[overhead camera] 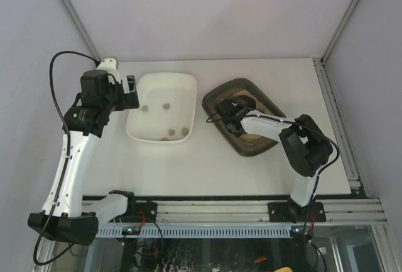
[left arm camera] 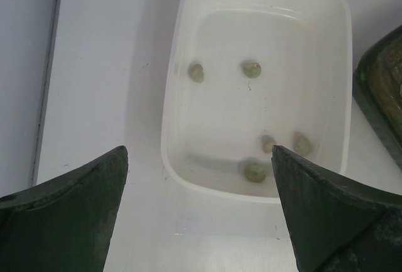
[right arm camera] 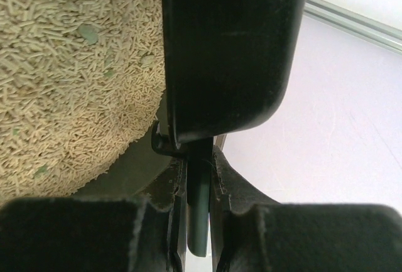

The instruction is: Clean the litter box

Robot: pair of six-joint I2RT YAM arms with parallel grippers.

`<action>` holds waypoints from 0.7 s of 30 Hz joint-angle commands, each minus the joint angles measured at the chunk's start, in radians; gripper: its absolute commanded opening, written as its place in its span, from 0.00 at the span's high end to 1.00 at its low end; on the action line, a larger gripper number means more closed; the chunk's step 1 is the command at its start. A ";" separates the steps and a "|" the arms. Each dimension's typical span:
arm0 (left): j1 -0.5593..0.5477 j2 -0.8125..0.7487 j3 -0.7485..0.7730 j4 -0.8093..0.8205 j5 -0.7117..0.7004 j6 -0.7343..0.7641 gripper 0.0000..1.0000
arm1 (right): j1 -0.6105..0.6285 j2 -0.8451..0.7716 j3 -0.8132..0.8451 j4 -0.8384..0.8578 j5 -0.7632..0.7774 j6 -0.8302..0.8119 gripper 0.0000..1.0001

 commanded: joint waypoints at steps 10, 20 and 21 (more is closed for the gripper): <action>0.007 0.009 -0.021 0.047 0.018 -0.020 0.00 | -0.055 0.058 0.000 0.186 -0.041 -0.111 1.00; 0.006 0.004 -0.033 0.054 0.024 -0.017 0.00 | -0.036 0.083 0.001 0.260 -0.170 -0.142 1.00; 0.006 0.003 -0.034 0.054 0.022 -0.016 0.00 | -0.035 0.084 0.002 0.244 -0.185 -0.130 1.00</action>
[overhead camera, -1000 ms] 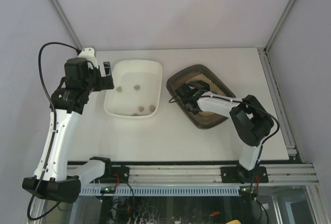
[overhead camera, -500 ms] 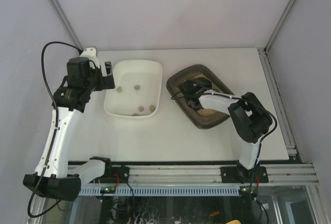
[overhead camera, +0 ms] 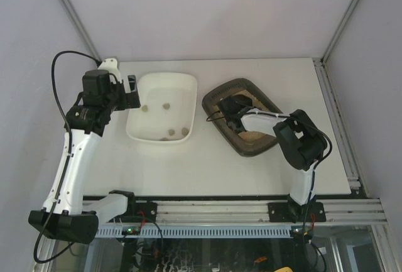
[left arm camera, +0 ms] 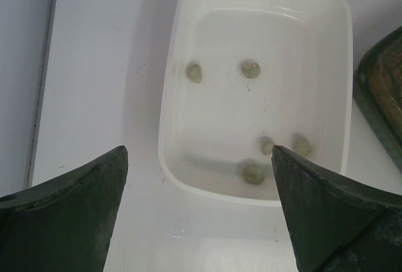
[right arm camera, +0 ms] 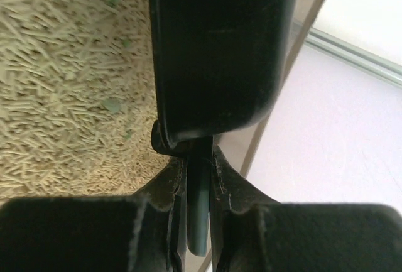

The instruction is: Clean the litter box

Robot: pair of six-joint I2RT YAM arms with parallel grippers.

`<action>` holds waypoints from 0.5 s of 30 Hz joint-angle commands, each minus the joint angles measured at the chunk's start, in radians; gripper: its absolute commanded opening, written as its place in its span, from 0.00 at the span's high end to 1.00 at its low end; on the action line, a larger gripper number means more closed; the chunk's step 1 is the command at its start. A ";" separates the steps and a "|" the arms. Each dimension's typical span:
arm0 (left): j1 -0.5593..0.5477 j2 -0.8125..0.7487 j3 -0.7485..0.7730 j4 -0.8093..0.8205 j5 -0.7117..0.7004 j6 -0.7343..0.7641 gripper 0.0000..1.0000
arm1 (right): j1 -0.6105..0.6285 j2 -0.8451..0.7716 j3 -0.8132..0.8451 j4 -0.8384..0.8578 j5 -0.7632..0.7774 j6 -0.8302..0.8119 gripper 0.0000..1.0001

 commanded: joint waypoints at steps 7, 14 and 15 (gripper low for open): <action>0.006 -0.009 -0.028 0.037 0.024 -0.005 0.00 | 0.013 -0.043 0.002 -0.122 -0.285 0.156 1.00; 0.006 -0.011 -0.028 0.032 0.043 -0.007 0.00 | -0.026 -0.122 0.002 -0.224 -0.423 0.254 1.00; 0.006 -0.012 -0.029 0.030 0.045 -0.007 0.00 | -0.038 -0.128 0.002 -0.235 -0.443 0.260 1.00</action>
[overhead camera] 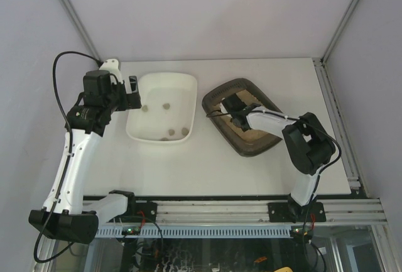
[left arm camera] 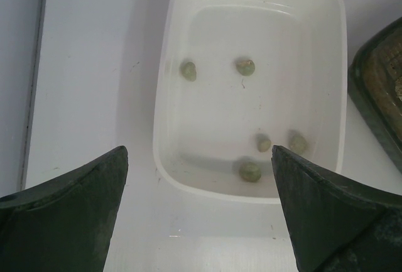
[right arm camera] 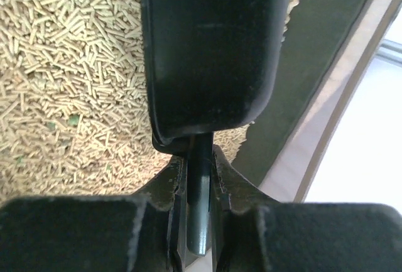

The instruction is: Clean the litter box

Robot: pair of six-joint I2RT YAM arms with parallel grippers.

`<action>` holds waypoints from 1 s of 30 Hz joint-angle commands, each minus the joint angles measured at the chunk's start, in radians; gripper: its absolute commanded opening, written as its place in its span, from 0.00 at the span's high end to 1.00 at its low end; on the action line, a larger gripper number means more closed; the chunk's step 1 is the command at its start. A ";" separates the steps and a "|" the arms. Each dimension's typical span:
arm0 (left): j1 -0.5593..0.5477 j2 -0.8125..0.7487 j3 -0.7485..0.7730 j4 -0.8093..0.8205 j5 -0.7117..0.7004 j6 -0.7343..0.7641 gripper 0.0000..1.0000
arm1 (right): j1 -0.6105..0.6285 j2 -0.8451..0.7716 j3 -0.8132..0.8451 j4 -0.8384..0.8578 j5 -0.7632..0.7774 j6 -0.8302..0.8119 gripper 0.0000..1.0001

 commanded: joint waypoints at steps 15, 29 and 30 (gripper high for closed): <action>0.007 -0.019 -0.016 0.021 0.048 -0.008 0.00 | -0.178 0.027 0.169 -0.217 -0.451 0.160 1.00; 0.007 -0.013 -0.016 0.018 0.064 -0.007 0.00 | -0.337 0.027 0.263 -0.252 -0.818 0.240 1.00; 0.006 -0.013 -0.016 0.018 0.066 -0.007 0.00 | -0.347 0.027 0.269 -0.257 -0.857 0.243 1.00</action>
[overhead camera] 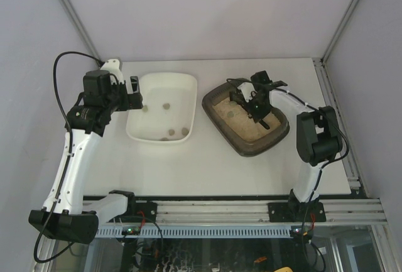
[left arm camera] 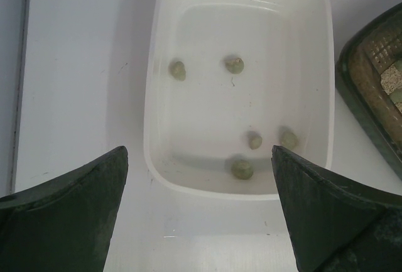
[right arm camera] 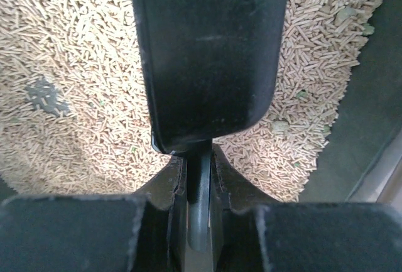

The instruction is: Clean the litter box

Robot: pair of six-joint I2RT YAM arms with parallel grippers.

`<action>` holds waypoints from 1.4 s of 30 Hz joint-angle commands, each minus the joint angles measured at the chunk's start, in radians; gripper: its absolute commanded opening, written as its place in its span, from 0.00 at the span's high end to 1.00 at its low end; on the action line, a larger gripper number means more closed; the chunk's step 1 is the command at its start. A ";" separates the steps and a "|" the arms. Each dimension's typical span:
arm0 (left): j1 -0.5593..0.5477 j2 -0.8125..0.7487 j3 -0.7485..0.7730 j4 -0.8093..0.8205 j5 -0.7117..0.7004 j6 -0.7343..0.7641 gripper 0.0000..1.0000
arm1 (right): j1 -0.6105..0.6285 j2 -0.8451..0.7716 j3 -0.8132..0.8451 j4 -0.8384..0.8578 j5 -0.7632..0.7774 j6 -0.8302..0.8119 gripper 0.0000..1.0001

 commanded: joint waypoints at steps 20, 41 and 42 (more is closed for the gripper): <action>0.006 -0.010 -0.019 0.009 0.043 -0.006 0.00 | -0.052 0.131 0.212 -0.113 -0.467 0.122 1.00; 0.006 -0.018 -0.030 0.010 0.086 -0.008 0.00 | -0.205 0.055 0.068 -0.030 -0.683 0.349 1.00; 0.006 -0.019 -0.033 0.011 0.088 -0.008 0.00 | -0.214 0.047 0.050 -0.019 -0.700 0.356 1.00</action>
